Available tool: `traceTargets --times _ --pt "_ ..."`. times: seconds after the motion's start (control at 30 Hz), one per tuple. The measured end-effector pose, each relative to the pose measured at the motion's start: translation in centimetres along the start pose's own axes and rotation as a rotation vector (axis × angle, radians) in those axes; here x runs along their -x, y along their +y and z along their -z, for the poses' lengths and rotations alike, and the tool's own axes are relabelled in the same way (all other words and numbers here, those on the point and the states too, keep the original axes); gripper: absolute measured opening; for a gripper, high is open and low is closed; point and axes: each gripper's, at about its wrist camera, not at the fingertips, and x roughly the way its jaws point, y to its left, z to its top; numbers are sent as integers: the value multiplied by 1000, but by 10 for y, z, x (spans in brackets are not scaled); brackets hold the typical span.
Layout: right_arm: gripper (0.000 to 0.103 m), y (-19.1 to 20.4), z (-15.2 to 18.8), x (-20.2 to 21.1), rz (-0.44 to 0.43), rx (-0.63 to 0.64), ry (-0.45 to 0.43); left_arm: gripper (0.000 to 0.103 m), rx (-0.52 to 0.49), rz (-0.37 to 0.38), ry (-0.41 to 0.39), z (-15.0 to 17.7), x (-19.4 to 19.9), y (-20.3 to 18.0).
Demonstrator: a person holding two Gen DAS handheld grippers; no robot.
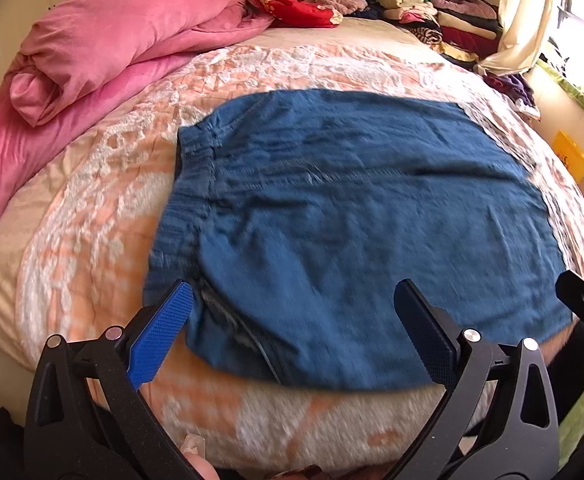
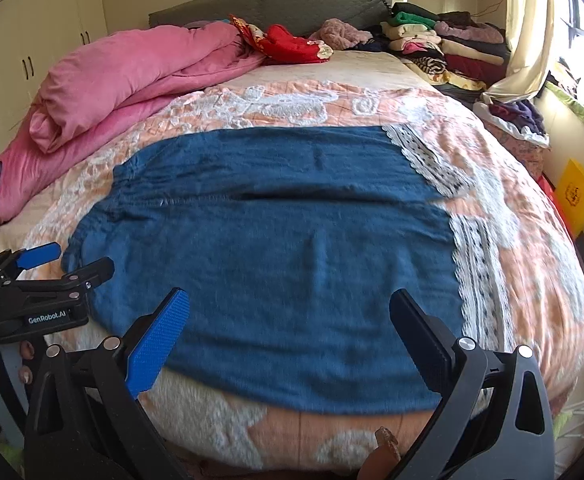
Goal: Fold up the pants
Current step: 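Lower the left gripper and grasp the elastic waistband edge of the pants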
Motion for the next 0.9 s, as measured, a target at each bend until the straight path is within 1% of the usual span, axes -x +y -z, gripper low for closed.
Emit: traceTargets --times 0.2,0.47,0.57,0.67,0.83,0.9 --pt "99 -2 -32 -24 -13 10 10 95 43 -4 -13 -32 -16 20" --pt "99 6 -72 -56 -31 57 29 95 63 -23 -24 -72 -37 43" --pt "99 10 -91 -64 -40 70 19 95 79 -25 -32 -87 -45 53" --pt "99 12 -113 -73 -70 66 21 95 91 -34 -34 -101 -53 64" --pt "99 21 -149 -91 -89 118 1 95 106 -53 -43 -121 -66 84" --pt "99 22 -164 -103 -111 127 14 95 107 -59 -36 -128 -74 92"
